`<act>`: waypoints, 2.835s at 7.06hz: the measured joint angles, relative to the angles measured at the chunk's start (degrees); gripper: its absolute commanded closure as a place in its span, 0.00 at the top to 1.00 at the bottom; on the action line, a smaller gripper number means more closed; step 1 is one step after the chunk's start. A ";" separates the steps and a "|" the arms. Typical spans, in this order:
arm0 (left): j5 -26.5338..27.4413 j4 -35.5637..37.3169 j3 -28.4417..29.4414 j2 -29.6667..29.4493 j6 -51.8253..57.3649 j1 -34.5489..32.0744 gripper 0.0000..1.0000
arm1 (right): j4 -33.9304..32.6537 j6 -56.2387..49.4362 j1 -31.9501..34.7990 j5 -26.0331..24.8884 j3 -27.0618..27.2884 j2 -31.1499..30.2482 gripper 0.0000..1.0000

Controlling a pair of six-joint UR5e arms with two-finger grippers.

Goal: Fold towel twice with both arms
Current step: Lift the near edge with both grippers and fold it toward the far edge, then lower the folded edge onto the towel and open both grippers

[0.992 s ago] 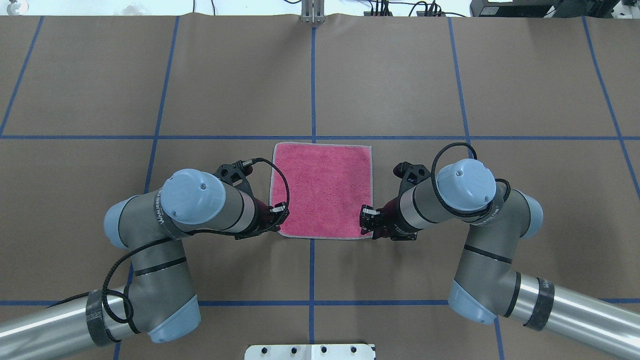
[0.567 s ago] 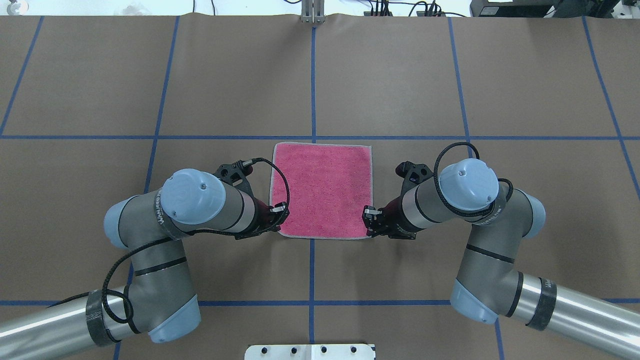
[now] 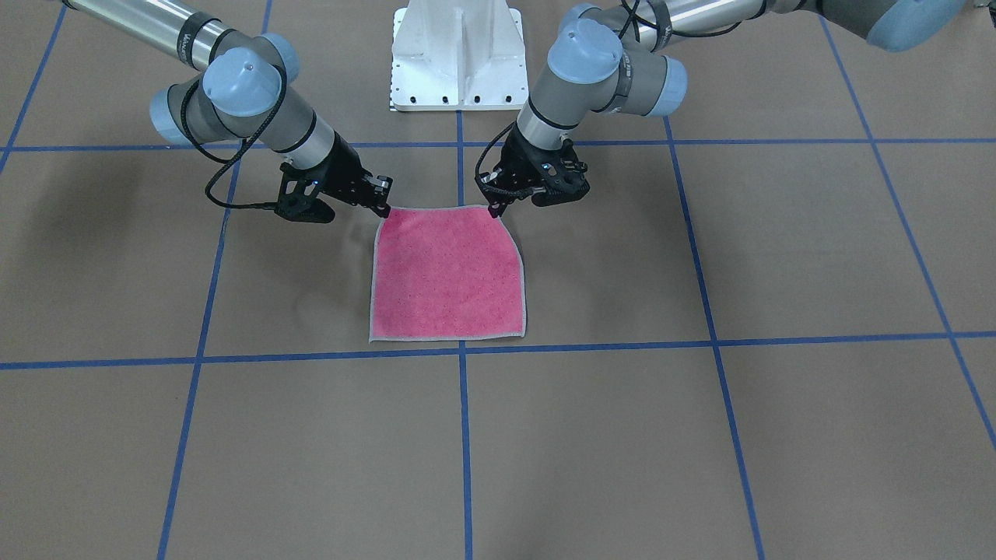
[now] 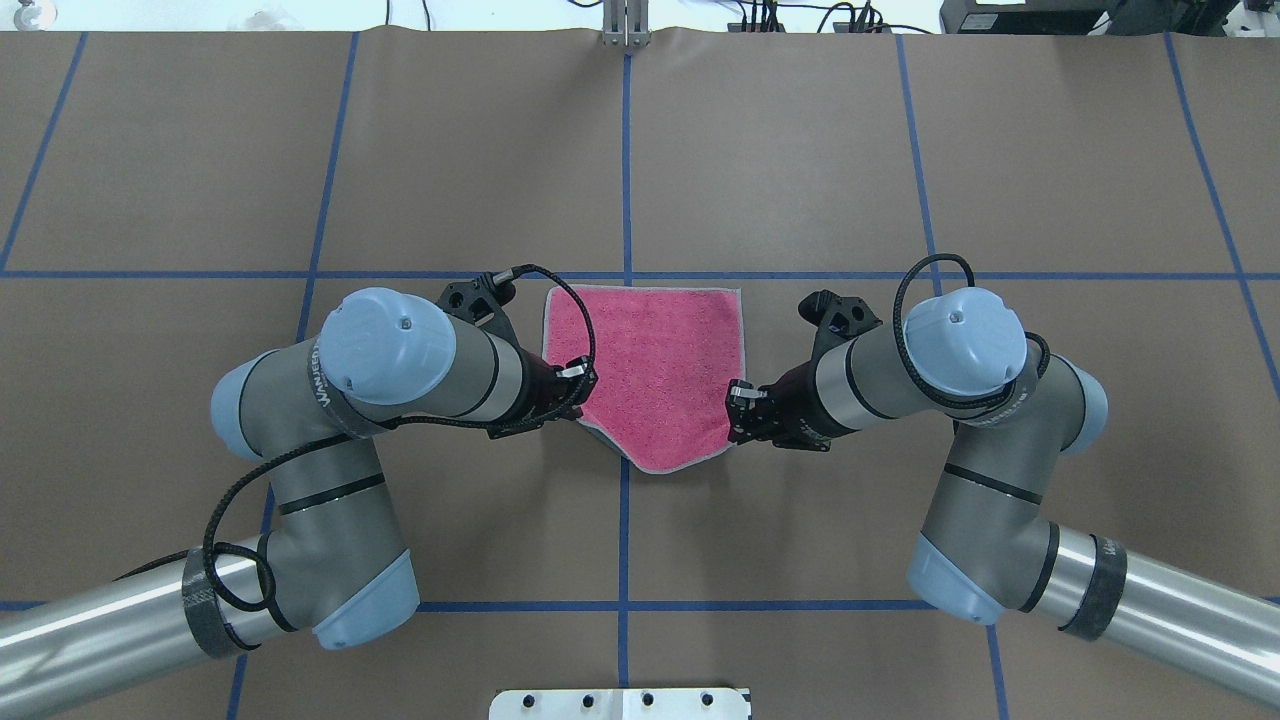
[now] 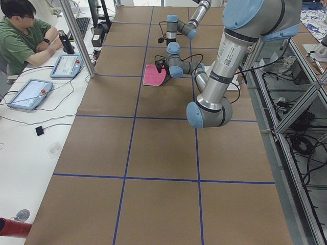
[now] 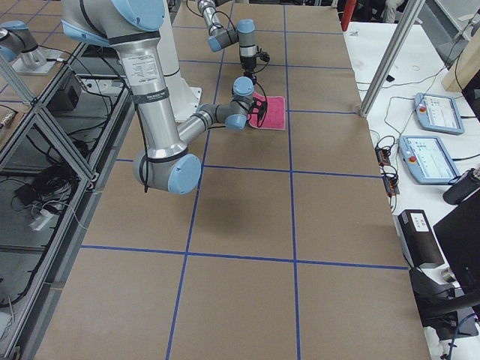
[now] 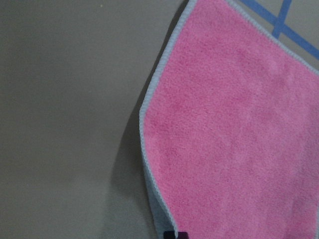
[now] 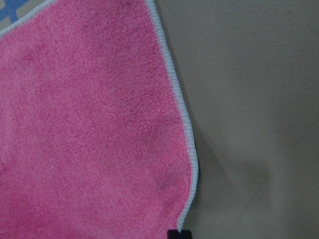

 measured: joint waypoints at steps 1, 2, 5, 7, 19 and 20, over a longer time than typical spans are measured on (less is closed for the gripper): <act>0.00 -0.07 0.01 -0.08 -0.18 -1.07 0.00 | 0.53 -0.02 1.32 0.26 0.16 0.13 0.00; -0.03 -0.11 0.06 -0.10 -0.28 -1.95 0.00 | 0.82 -0.03 2.64 0.40 0.19 0.28 0.00; -0.05 -0.20 0.20 -0.18 -0.89 -3.74 0.00 | 1.29 0.02 5.81 0.34 -0.07 1.03 0.00; -0.05 -0.21 0.28 -0.33 -1.73 -4.82 0.00 | 1.25 -0.07 7.28 0.18 -0.96 1.99 0.00; 0.14 -2.70 6.82 -2.75 -3.63 -6.33 0.00 | 1.43 -0.39 8.52 -0.48 -10.24 8.32 0.00; 0.18 -2.74 7.09 -2.83 -3.71 -6.37 0.00 | 1.44 -0.39 8.49 -0.48 -10.35 8.47 0.00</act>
